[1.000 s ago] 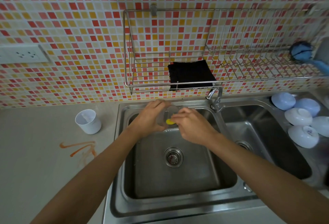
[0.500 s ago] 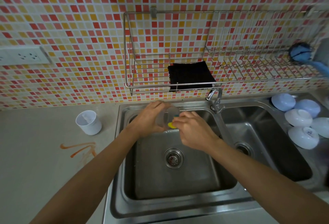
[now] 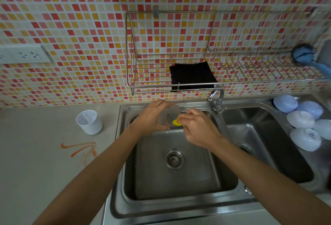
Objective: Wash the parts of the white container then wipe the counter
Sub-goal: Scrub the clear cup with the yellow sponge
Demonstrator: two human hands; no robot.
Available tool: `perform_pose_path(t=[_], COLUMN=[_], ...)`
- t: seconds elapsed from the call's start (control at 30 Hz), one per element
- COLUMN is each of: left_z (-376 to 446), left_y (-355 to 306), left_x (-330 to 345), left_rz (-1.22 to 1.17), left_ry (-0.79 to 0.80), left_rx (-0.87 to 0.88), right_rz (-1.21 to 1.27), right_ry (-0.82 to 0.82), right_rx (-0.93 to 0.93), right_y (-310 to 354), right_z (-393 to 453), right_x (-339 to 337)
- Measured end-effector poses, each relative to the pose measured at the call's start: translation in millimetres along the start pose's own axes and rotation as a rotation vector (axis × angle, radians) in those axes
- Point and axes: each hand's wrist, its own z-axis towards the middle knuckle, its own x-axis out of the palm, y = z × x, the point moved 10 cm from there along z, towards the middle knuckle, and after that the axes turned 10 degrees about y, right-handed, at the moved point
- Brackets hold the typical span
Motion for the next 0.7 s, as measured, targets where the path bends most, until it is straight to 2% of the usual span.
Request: perform_pose_path(t=[0.13, 0.27, 0.5, 0.7], left_z=[-1.6, -3.7, -12.1, -6.5], left_y=[-3.9, -5.1, -2.2, -4.1], left_x=[-1.0, -11.7, 2.7, -5.7], left_rz=[-0.006, -0.002, 0.001, -0.01], left_ry=[-0.02, -0.062, -0.061, -0.087], left_rx=[0.028, 0.023, -0.021, -0.041], right_rz=[0.005, -0.031, 0.188, 0.135], right_ry=[-0.06, -0.034, 0.03, -0.078], right_rx=[0.014, -0.008, 0.053, 0.093], right_y=[-1.1, 4.3, 3.0, -1.5], right_z=[5.8, 5.7, -3.2, -8.4], right_x=[-10.2, 5.5, 12.5, 6.5])
